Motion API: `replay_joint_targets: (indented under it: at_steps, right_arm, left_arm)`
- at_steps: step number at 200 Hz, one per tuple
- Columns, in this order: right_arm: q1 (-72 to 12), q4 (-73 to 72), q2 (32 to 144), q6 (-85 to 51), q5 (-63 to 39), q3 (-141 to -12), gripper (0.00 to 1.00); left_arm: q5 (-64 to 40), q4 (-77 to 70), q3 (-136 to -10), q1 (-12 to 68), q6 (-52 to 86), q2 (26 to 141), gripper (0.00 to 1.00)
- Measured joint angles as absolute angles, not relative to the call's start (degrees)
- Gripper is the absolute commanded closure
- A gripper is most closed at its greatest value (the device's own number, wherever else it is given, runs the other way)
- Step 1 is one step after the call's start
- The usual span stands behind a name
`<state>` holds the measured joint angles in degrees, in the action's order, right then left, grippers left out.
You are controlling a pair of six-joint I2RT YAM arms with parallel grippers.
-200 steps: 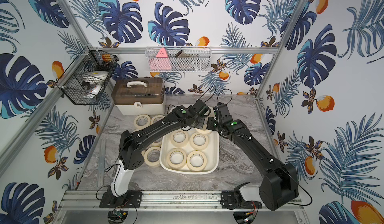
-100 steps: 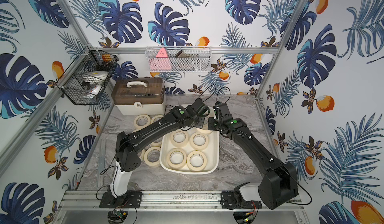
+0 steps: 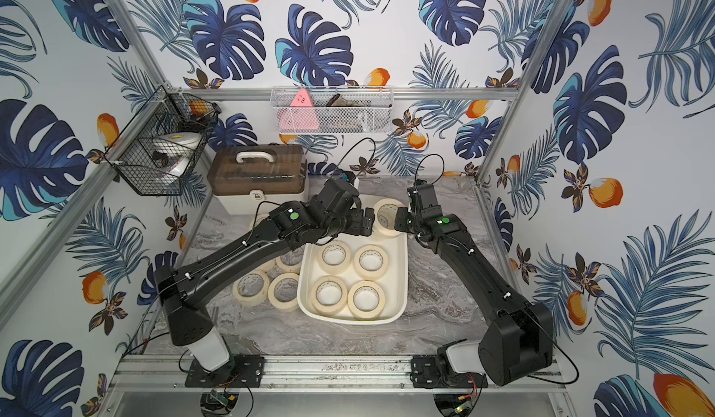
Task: Take out the art tape in the storage box
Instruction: Pick up the art tape from the storage box, then place the art tape at the center of the board.
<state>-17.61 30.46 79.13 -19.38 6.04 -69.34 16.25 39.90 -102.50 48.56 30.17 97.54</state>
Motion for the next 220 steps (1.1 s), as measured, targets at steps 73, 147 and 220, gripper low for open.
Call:
replay_joint_targets:
  at_steps: [73,147,220]
  right_arm:
    - [-5.74,29.12,83.96,-21.78,9.80,-70.89,1.00]
    - [-0.84,24.51,91.46,-24.95,11.64,-66.76,1.00]
    - [-1.02,21.93,102.39,-25.50,11.90,-67.48,1.00]
  left_arm:
    - [19.46,36.82,-92.36,47.31,29.87,92.60,0.01]
    - [19.25,35.99,-90.89,46.44,30.11,94.39,0.01]
    - [18.22,36.01,-90.28,45.36,30.28,96.20,0.01]
